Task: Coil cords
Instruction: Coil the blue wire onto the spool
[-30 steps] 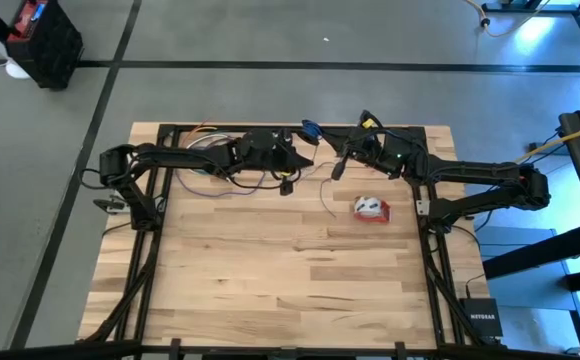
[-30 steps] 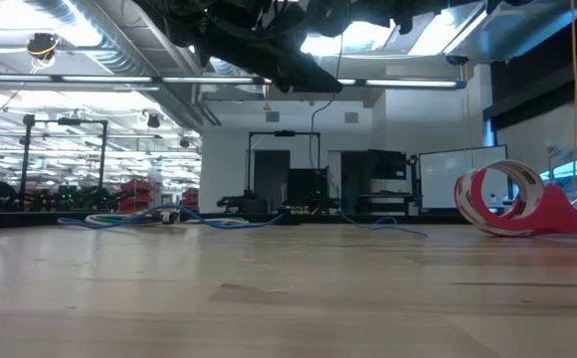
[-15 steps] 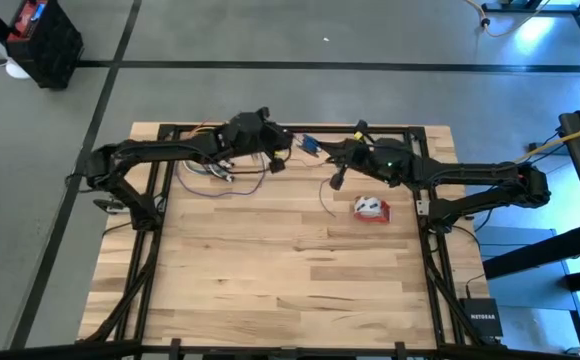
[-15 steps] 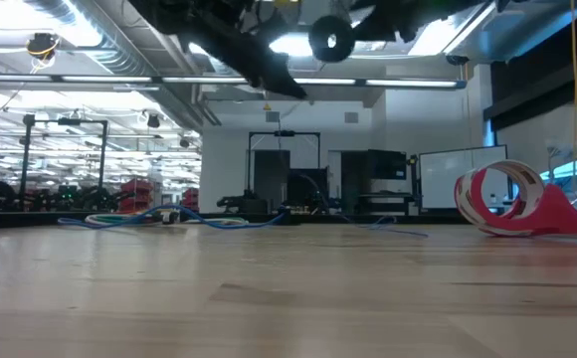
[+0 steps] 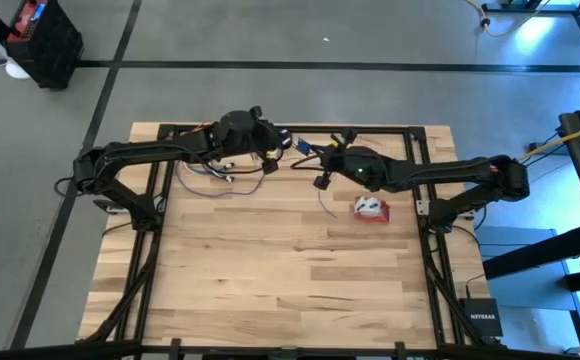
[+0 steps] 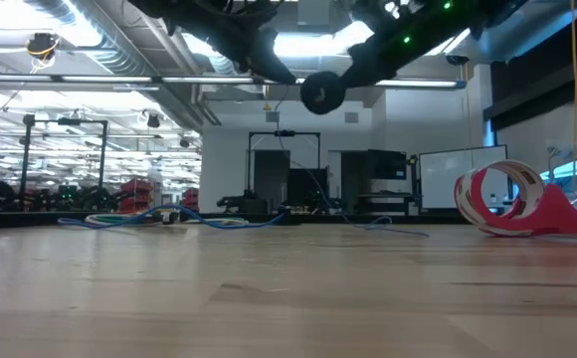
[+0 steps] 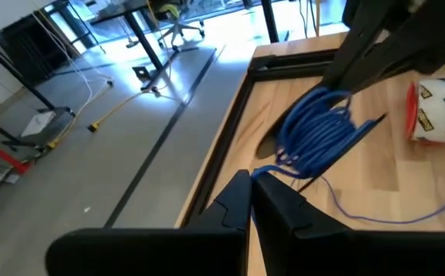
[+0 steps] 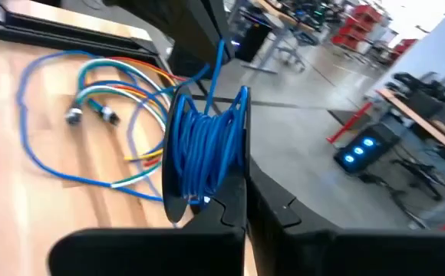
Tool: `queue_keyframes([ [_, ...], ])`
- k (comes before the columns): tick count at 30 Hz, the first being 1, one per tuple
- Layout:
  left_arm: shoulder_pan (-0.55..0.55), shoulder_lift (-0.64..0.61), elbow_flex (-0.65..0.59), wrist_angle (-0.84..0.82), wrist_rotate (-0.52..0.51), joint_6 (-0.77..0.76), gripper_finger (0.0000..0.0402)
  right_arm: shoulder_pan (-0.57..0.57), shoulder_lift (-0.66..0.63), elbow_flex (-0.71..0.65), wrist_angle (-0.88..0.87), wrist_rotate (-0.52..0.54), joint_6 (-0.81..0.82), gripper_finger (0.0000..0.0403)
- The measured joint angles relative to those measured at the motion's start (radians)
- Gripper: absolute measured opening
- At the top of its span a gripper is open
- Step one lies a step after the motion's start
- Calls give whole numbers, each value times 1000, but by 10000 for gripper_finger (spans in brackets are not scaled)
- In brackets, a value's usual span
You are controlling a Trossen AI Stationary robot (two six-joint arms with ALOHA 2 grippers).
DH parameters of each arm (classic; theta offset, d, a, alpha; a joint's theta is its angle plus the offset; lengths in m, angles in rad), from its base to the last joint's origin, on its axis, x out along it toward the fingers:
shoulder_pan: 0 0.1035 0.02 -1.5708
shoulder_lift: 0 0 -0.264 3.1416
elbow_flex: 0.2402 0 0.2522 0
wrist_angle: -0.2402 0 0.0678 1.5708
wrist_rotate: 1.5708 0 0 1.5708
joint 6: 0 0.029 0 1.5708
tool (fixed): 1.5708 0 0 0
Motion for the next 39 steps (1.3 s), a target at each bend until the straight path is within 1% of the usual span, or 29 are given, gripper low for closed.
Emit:
queue_keyframes([
  [2, 0, 0, 0, -5, 0, -9, 5, 0, 31, 0, 36, 36, -1, 1],
  [10, -39, 1, -1, -29, -5, -92, 5, -19, 168, 0, 224, 64, 9, 1],
  [15, -75, 8, -1, -42, -21, -146, 5, -40, 218, 0, 326, 63, 29, 1],
  [19, -91, 16, 0, -30, -21, -164, 5, -50, 226, -3, 359, 60, 40, 1],
  [21, -96, 26, 2, 9, -5, -170, 5, -54, 226, -2, 380, 37, 58, 1],
  [27, -97, 29, 0, 101, 3, -174, 5, -54, 225, -1, 378, 36, 68, 1],
  [32, -118, 53, 4, 140, 26, -214, 5, -54, 228, -2, 414, 7, 64, 1],
  [36, -157, 116, 0, 172, 10, -188, 5, -53, 225, -1, 433, -8, 64, 1],
  [39, -171, 126, 2, 158, 4, -130, 5, -53, 224, -1, 431, -8, 64, 1],
])
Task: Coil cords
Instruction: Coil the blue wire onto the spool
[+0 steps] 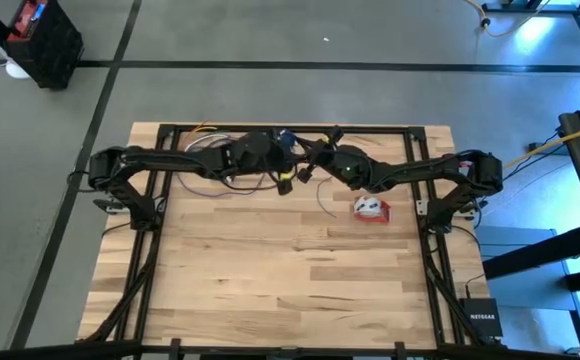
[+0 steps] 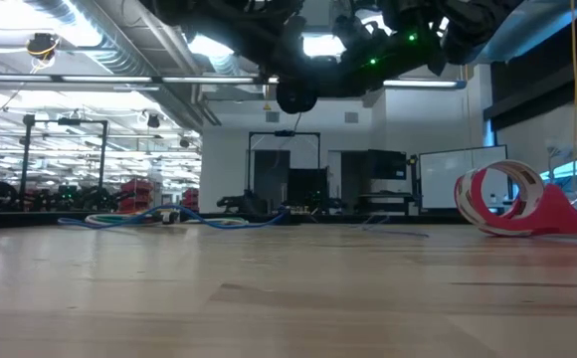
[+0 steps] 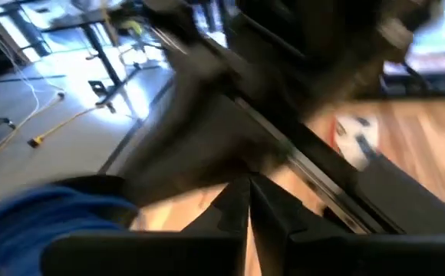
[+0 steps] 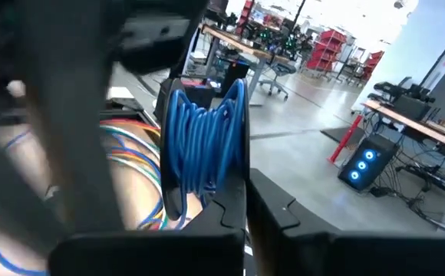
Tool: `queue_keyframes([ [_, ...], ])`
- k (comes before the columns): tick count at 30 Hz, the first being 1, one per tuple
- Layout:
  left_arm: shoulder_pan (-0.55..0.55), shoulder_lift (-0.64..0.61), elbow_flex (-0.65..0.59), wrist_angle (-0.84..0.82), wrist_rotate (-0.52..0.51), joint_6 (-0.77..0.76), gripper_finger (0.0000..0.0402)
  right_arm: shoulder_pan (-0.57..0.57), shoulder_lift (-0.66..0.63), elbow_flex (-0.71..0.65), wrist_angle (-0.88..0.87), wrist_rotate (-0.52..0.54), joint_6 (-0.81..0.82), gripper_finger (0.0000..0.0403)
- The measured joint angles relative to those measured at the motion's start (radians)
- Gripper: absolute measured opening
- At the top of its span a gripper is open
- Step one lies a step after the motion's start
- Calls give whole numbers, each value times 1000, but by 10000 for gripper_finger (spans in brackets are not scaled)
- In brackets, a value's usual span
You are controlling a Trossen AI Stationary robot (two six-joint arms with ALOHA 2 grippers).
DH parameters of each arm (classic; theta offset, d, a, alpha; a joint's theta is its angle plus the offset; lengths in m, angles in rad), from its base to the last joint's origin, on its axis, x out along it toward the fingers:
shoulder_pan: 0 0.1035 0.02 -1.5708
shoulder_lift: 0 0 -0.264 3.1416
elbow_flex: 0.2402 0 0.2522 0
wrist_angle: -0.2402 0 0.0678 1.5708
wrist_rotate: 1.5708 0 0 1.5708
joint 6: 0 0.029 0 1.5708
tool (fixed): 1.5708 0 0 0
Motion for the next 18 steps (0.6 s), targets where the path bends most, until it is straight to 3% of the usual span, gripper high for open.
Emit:
queue_keyframes([
  [9, -14, -116, 2, -266, -38, 106, 9, 0, -1, 0, -8, 0, -30, 1],
  [13, 22, -121, -9, -433, -86, 89, 39, 0, -1, 0, -14, 0, -31, 1],
  [18, 112, -117, -149, -283, -91, 75, 97, 0, -2, 0, -19, 0, -31, 1],
])
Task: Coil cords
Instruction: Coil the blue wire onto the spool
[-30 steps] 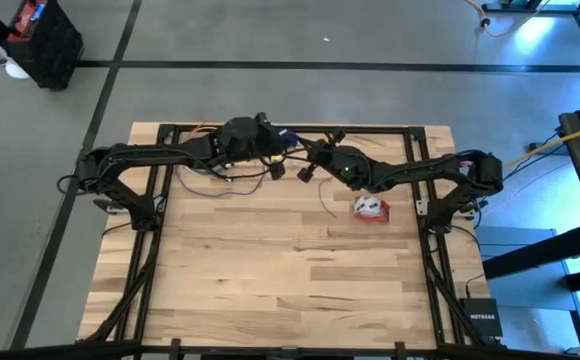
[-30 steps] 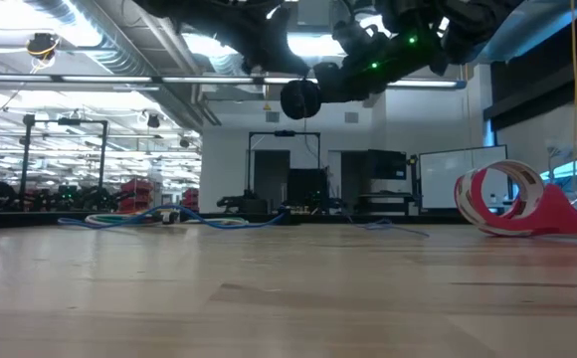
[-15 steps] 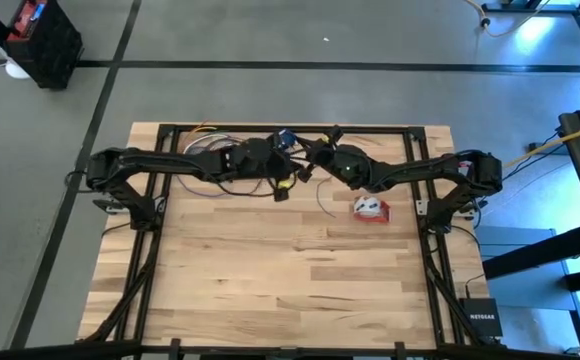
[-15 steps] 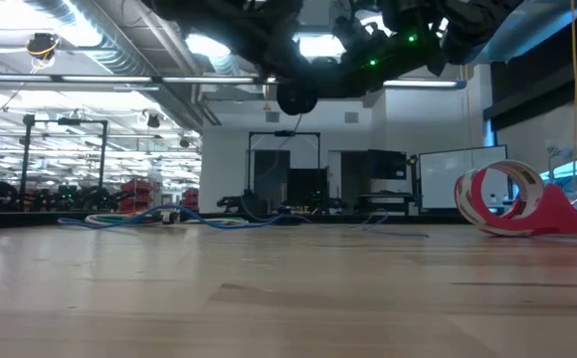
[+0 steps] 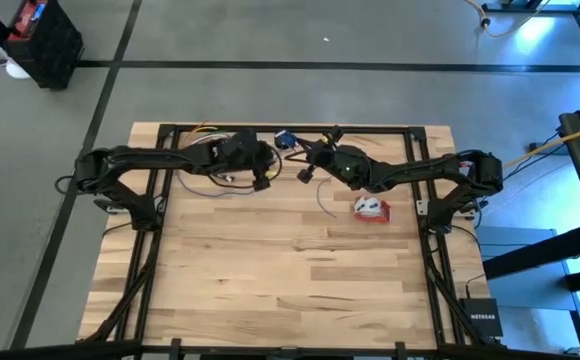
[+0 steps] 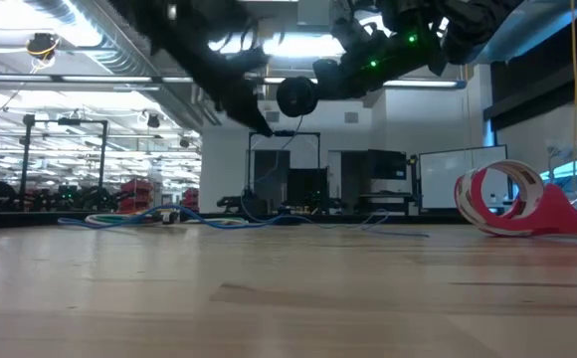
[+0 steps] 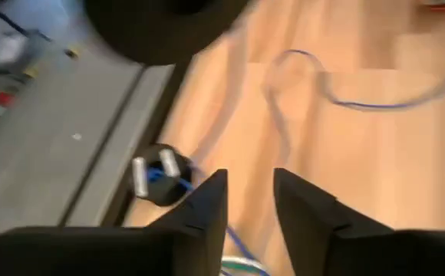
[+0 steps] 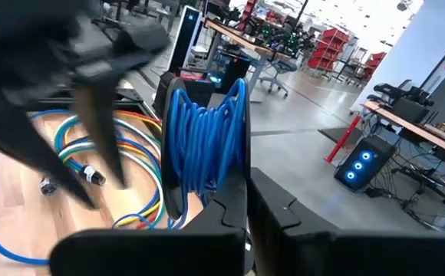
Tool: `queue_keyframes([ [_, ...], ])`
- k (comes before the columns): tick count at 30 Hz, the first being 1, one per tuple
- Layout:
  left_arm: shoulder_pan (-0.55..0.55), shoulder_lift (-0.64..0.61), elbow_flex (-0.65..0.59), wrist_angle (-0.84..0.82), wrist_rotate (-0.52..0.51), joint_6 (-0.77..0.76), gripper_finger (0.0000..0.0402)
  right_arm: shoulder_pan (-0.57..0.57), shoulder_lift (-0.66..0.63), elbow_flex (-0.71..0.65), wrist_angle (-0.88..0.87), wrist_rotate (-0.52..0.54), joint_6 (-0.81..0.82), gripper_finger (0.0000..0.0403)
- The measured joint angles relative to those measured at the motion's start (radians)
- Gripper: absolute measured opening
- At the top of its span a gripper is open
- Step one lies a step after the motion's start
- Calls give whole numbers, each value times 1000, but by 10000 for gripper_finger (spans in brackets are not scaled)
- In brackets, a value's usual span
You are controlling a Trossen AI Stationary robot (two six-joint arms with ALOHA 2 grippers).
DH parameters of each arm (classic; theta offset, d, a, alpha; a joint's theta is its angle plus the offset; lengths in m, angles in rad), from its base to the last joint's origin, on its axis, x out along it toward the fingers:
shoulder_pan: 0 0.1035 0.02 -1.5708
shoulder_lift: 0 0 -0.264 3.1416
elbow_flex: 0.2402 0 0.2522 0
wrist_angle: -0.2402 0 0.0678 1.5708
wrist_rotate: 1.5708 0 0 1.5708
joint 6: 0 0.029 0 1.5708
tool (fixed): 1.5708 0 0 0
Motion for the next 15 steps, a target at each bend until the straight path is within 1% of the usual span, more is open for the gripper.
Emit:
queue_keyframes([
  [2, 36, 1, -69, 143, 0, 34, 116, 0, 0, 0, -7, 0, -1, 1],
  [5, 79, 7, -146, 289, 20, 89, 134, 0, 0, 0, -8, 0, -2, 2],
  [9, 108, 27, -191, 382, 87, 156, 140, 0, 0, 0, -6, 0, -7, 1],
  [12, 122, 55, -195, 418, 147, 161, 137, 0, 0, 0, -4, 0, -7, 1],
  [15, 133, 96, -197, 459, 162, 168, 135, 0, 0, 0, -5, 0, -7, 1],
])
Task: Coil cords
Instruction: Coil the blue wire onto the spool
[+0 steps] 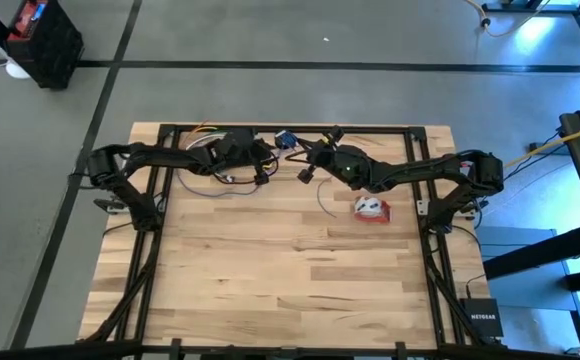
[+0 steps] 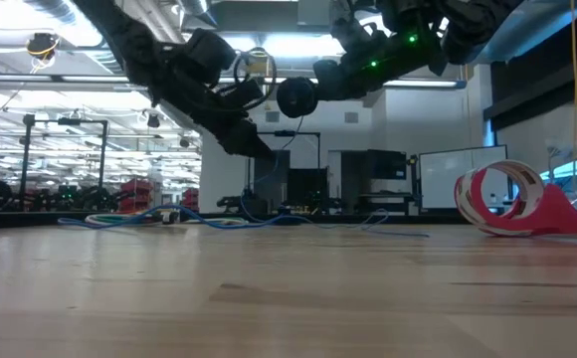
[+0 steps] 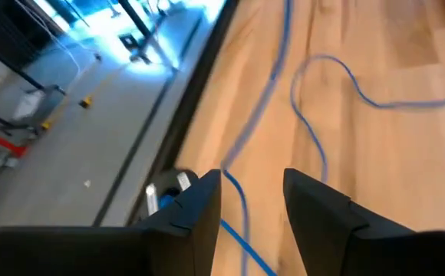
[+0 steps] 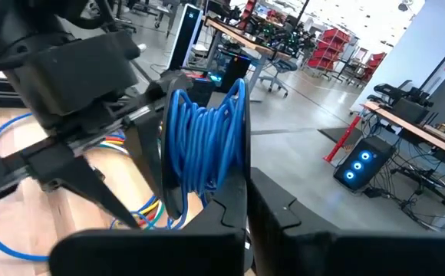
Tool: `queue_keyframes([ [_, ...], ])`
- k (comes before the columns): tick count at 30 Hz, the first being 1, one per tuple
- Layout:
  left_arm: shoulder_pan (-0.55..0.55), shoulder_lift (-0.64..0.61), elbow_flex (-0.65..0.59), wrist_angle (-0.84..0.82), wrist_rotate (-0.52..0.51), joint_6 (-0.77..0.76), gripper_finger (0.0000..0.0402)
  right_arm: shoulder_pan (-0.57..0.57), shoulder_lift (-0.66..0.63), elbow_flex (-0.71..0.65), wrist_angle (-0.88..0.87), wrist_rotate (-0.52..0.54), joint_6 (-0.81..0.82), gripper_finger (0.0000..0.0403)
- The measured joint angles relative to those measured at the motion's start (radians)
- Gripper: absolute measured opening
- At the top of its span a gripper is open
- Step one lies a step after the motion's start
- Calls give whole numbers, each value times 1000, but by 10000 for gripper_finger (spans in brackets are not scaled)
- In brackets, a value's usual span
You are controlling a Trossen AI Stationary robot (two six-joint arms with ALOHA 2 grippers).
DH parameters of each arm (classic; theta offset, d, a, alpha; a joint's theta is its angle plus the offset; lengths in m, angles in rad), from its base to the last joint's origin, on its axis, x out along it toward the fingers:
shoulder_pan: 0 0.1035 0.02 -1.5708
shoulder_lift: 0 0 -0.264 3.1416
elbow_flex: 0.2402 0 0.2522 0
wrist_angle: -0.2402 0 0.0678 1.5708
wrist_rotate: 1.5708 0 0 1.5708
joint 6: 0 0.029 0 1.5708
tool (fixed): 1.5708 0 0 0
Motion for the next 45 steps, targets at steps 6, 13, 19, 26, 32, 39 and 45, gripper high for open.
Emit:
queue_keyframes([
  [6, 20, 58, 0, 91, 0, 13, 135, 0, -1, 0, -1, 0, 0, 1],
  [13, 35, 88, 2, 161, 9, 25, 134, 0, -1, 0, -3, -8, -1, 1],
  [19, 37, 105, 8, 152, 23, 70, 74, 0, -1, 0, 1, -8, -1, 1],
  [26, 67, 77, 8, 151, -62, 63, 12, 1, -1, 0, 1, -42, -1, 1],
  [32, 96, -52, 8, 72, -104, -18, 6, -1, -1, 0, -62, -60, -1, 1],
  [39, 78, -231, 8, -52, 41, -187, 4, 0, 16, 0, -79, -53, 0, 1],
  [45, 42, -245, 21, -70, 61, -274, 3, -6, 63, 1, -63, -55, 4, 1],
])
